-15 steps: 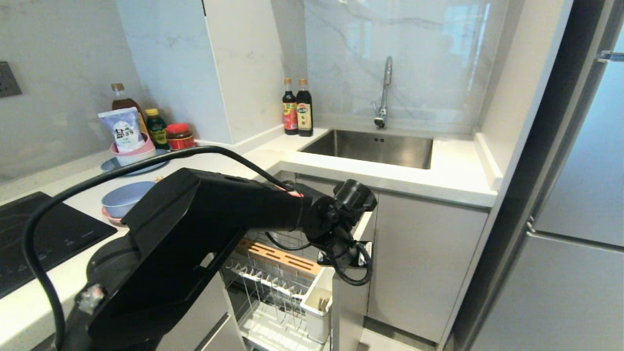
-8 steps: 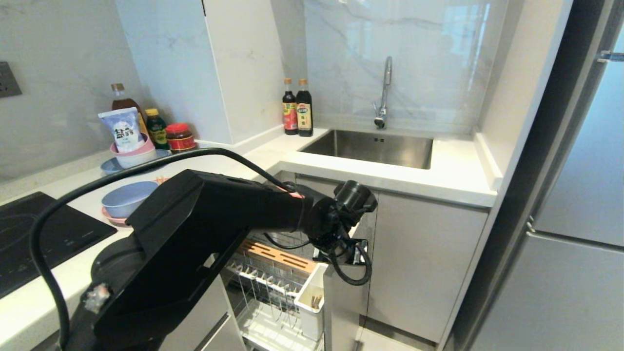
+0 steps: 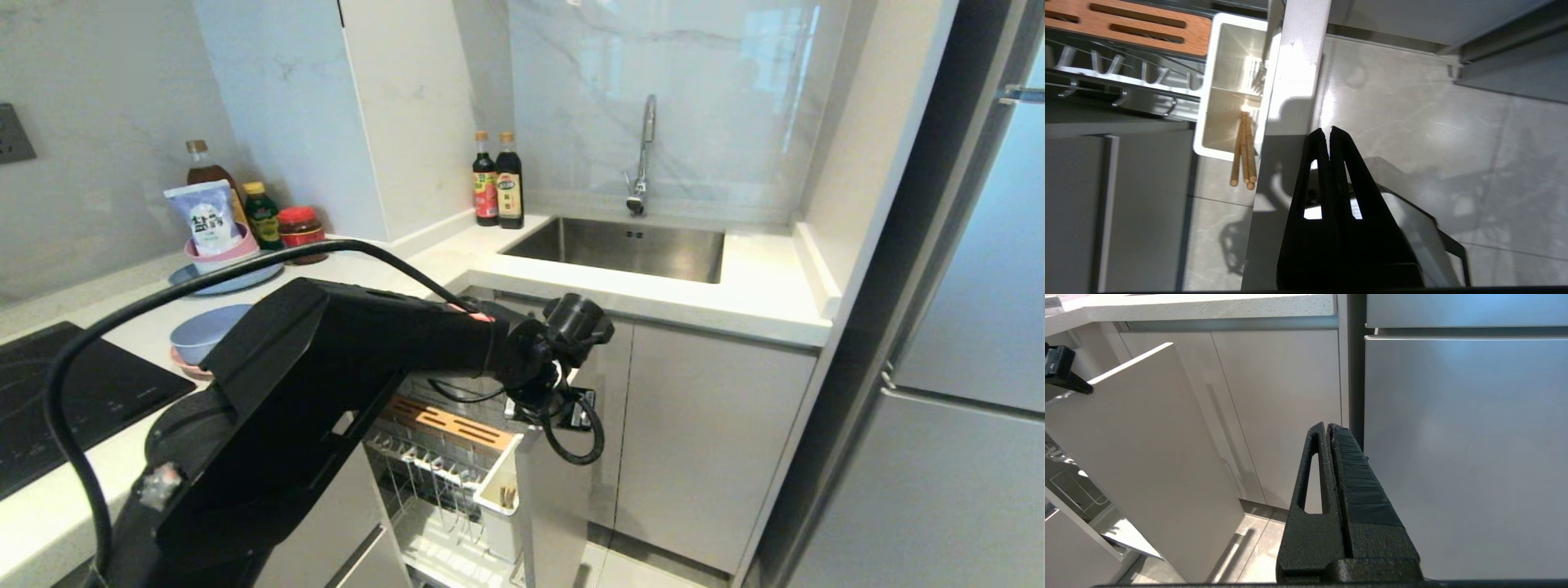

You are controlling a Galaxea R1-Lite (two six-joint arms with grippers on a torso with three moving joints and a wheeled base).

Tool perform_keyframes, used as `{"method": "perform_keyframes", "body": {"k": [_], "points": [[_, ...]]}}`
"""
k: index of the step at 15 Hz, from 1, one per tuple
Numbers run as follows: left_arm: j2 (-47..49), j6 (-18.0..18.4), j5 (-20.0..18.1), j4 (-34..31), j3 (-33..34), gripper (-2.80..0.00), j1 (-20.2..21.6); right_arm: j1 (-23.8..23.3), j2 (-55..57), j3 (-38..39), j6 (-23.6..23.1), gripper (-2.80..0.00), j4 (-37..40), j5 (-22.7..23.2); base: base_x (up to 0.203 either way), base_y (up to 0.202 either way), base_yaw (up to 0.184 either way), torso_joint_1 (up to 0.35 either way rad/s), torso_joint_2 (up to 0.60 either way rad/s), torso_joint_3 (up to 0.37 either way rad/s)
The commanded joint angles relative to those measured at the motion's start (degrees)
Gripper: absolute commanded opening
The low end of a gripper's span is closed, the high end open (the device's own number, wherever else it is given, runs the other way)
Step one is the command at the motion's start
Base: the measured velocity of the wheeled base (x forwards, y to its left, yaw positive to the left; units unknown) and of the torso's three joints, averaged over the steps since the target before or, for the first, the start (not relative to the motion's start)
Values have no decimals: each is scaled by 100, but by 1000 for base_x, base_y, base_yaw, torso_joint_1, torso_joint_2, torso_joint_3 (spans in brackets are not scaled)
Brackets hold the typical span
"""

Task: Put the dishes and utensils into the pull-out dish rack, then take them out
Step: Close the cupboard

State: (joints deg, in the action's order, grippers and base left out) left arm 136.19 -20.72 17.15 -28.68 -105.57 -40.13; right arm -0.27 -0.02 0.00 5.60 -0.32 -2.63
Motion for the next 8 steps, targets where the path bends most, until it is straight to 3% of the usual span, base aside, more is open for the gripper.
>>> {"method": "perform_keyframes", "body": {"k": [1, 5, 8], "points": [[-14, 82, 87, -14, -7, -280, 142, 0, -24, 0, 3, -280, -3, 0, 0, 0, 0, 0, 0, 0], [103, 344, 107, -14, -7, -280, 369, 0, -24, 0, 3, -280, -3, 0, 0, 0, 0, 0, 0, 0], [223, 499, 393, -14, -116, -280, 580, 0, -24, 0, 3, -280, -3, 0, 0, 0, 0, 0, 0, 0]]}}
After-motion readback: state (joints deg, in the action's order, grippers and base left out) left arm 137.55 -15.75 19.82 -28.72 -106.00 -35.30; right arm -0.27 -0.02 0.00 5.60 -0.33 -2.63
